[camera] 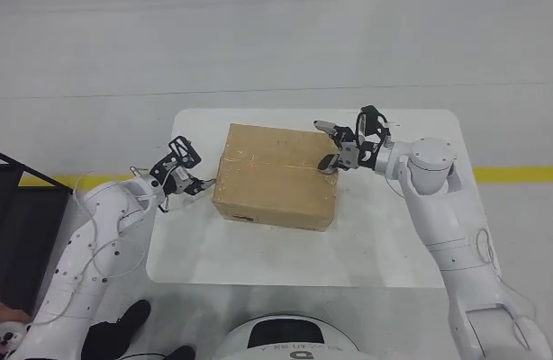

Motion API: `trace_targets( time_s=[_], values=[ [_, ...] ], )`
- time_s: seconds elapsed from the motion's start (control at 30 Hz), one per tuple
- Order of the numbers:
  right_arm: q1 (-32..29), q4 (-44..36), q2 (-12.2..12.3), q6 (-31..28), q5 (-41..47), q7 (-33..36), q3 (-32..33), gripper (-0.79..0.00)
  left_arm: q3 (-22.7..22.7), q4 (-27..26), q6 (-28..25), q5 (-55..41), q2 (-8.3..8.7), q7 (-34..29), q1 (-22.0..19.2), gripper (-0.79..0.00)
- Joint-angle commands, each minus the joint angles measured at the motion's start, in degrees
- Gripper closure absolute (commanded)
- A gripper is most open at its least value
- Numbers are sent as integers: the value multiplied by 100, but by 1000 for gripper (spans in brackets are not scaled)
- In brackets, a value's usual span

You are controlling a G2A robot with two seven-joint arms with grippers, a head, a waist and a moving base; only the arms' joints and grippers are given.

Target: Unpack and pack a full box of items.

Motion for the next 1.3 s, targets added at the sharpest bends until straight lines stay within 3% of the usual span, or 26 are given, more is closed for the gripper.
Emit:
trace_targets(
  time_s=[0.0, 0.43, 0.9, 1.27],
  values=[
    [0, 0, 0, 0, 0, 0, 0, -785, 79, 17, 40, 25, -13, -74, -81, -785],
    [-64, 6, 5, -41, 52, -242, 24, -785, 556, 122, 113, 107, -99, -266, -437, -785],
    [-519, -214, 250, -435, -219, 231, 626, -785, 1070, 223, 94, 213, -206, -530, -869, -785],
    [-939, -286, 384, -1229, 375, 511, 1344, -785, 1741, 295, 282, 199, -396, -749, -1375, -785]
  ],
)
